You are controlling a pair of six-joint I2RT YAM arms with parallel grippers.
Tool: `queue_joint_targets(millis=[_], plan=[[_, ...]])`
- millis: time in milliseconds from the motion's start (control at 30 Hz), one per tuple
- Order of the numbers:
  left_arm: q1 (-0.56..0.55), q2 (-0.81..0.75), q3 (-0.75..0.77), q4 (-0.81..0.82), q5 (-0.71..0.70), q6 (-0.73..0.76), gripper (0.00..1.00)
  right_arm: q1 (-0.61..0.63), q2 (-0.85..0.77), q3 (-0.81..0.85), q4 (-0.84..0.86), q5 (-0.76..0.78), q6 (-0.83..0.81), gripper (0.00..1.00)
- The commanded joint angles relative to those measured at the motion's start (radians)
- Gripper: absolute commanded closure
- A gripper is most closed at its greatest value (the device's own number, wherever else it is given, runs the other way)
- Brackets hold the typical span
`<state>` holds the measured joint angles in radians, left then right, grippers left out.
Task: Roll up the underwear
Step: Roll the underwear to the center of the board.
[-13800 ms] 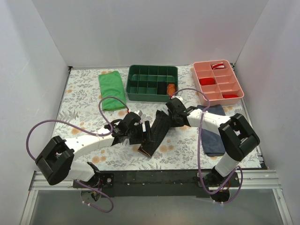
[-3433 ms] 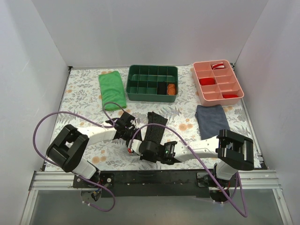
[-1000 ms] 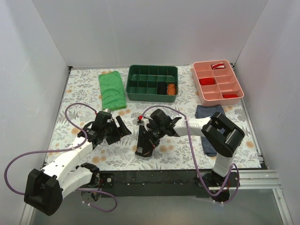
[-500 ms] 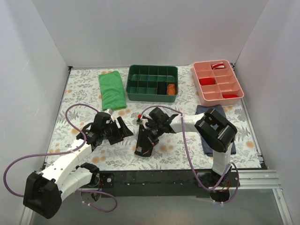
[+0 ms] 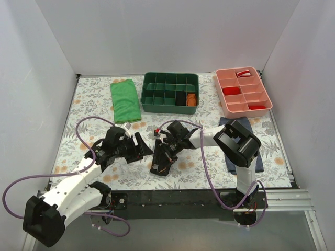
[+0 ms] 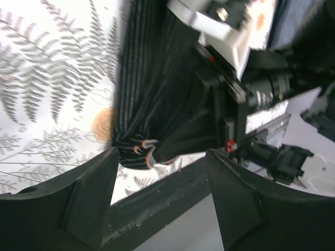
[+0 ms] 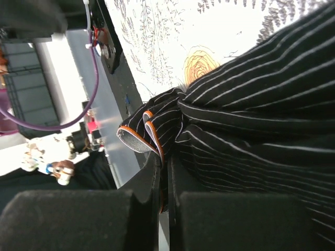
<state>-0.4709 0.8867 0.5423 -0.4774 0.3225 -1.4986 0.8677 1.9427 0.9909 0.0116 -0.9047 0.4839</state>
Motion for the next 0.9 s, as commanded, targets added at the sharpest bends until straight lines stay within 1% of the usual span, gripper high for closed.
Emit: queue_joint_targets(millis=[0,133,200,233,333,367,400,500,567,633,667,867], plan=[[-0.067,-0.06,-0.021,0.029,0.044,-0.044,0.34,-0.007,0.044,-0.017,0.045,0.038,0.035,0.99],[-0.13,-0.097,-0.047,0.051,0.04,-0.106,0.35,-0.013,0.053,-0.017,0.059,0.033,0.057,0.99],[-0.153,-0.103,-0.064,0.054,0.02,-0.114,0.38,-0.015,0.051,-0.029,0.074,0.029,0.067,0.99],[-0.156,-0.103,-0.065,0.054,0.01,-0.117,0.42,-0.016,0.052,-0.031,0.082,0.029,0.067,0.99],[-0.164,-0.081,-0.059,0.004,-0.058,-0.134,0.43,-0.019,0.056,-0.04,0.08,0.032,0.068,0.99],[-0.17,-0.08,-0.058,-0.021,-0.075,-0.135,0.45,-0.019,0.056,-0.041,0.083,0.032,0.068,0.99],[-0.173,-0.08,-0.051,-0.036,-0.121,-0.144,0.47,-0.019,0.055,-0.046,0.083,0.032,0.068,0.99],[-0.176,-0.08,-0.071,-0.047,-0.163,-0.169,0.48,-0.022,0.05,-0.049,0.074,0.035,0.058,0.99],[-0.178,-0.066,-0.082,-0.041,-0.18,-0.173,0.52,-0.024,0.045,-0.046,0.065,0.035,0.053,0.99],[-0.181,-0.055,-0.108,-0.02,-0.175,-0.18,0.65,-0.026,0.042,-0.043,0.062,0.036,0.05,0.99],[-0.184,-0.051,-0.116,0.0,-0.174,-0.184,0.69,-0.026,0.042,-0.04,0.056,0.036,0.047,0.99],[-0.19,-0.058,-0.171,0.063,-0.165,-0.181,0.64,-0.027,0.038,-0.031,0.039,0.044,0.035,0.99]])
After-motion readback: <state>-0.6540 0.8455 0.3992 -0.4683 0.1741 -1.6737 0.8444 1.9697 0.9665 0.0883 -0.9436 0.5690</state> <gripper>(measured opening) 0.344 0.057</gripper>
